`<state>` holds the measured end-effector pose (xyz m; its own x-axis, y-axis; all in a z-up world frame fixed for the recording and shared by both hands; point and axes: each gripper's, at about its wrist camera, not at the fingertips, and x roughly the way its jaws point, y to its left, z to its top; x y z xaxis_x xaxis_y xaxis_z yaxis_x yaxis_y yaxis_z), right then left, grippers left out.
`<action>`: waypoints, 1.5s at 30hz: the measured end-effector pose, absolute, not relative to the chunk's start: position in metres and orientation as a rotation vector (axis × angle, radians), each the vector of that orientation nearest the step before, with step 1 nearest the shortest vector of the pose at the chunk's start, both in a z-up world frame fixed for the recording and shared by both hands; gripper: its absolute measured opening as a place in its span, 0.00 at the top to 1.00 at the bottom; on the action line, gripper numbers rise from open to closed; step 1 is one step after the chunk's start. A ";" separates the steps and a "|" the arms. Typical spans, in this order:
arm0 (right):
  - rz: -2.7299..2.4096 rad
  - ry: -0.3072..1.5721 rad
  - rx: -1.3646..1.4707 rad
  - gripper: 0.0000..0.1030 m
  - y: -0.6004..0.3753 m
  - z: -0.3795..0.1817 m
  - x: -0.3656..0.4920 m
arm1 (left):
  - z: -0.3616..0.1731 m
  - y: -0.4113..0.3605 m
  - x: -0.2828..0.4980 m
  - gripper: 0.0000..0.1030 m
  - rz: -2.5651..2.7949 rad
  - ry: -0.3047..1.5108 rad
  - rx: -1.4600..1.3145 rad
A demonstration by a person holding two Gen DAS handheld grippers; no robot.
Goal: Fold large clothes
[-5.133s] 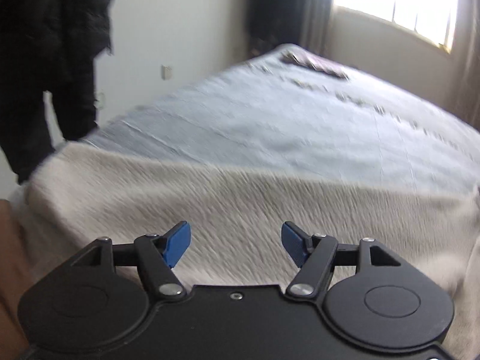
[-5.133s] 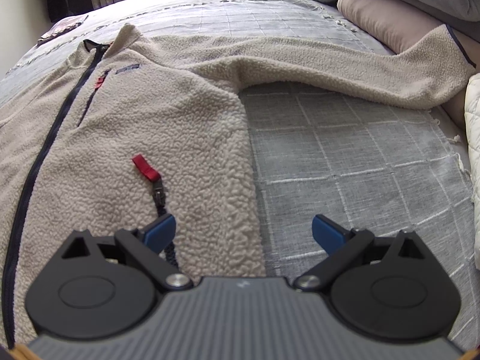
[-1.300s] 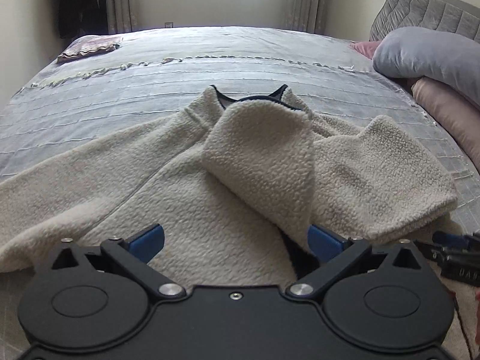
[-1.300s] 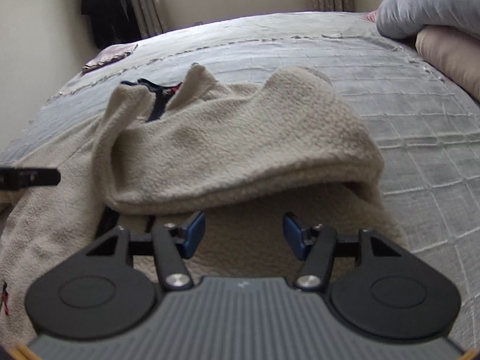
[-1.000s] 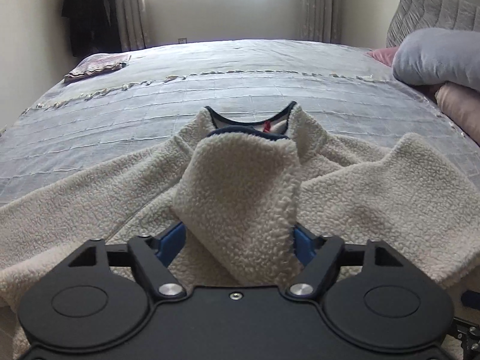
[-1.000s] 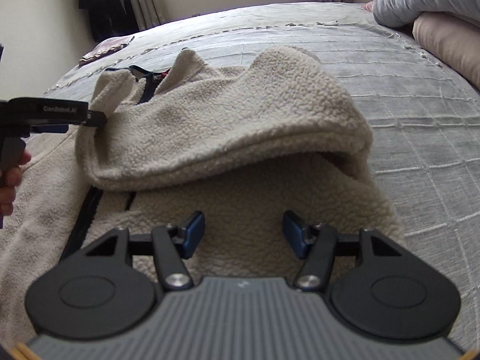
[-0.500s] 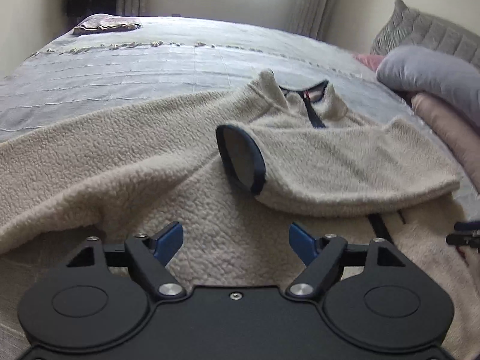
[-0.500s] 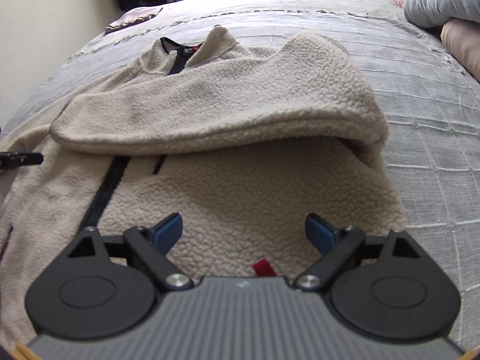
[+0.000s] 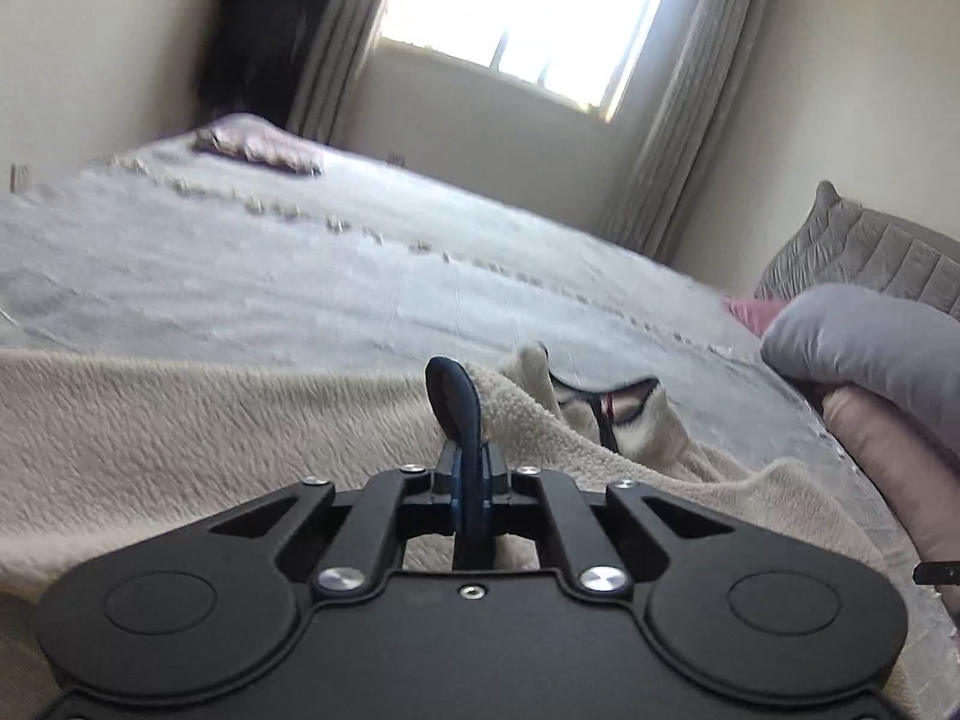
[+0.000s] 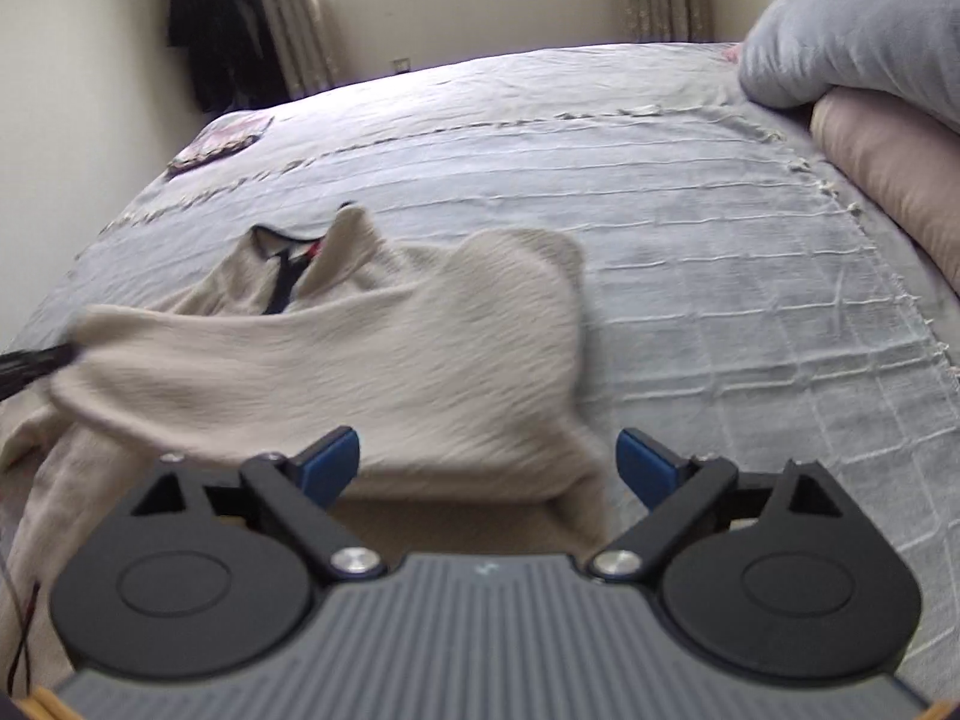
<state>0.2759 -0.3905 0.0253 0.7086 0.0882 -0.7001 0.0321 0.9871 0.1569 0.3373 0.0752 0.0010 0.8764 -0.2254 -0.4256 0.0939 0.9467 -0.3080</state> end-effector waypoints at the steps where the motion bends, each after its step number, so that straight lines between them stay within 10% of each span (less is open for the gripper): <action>1: 0.017 0.784 0.179 0.09 -0.397 0.023 0.285 | 0.002 0.078 0.337 0.94 -0.148 0.465 -0.257; 7: -0.013 0.780 0.369 0.17 -0.431 -0.016 0.358 | -0.046 0.087 0.361 0.94 -0.127 0.605 -0.207; 12: 0.006 0.767 0.489 0.77 -0.426 -0.051 0.397 | -0.056 0.093 0.352 0.94 -0.121 0.563 -0.241; 14: -0.037 0.680 0.398 0.82 -0.411 -0.041 0.392 | -0.049 0.092 0.341 0.94 -0.136 0.525 -0.252; 19: -0.118 0.681 0.284 0.80 -0.410 -0.043 0.399 | -0.064 0.071 0.348 0.88 -0.192 0.673 -0.150; 22: -0.144 0.691 0.208 0.57 -0.405 -0.038 0.385 | -0.058 0.071 0.339 0.84 -0.153 0.635 -0.119; 41: -0.097 0.764 -0.031 0.59 -0.368 -0.049 0.311 | -0.070 0.053 0.329 0.83 -0.321 0.665 -0.131; 43: -0.108 0.773 -0.082 0.39 -0.355 -0.038 0.302 | -0.058 0.061 0.315 0.68 -0.300 0.677 -0.136; 45: -0.081 0.795 -0.090 0.22 -0.347 -0.027 0.290 | -0.046 0.074 0.302 0.32 -0.264 0.682 -0.151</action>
<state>0.2901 -0.3474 -0.0271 0.6978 -0.1060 -0.7084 0.0386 0.9931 -0.1106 0.3019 0.0736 -0.0456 0.7450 -0.2891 -0.6012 0.1906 0.9559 -0.2236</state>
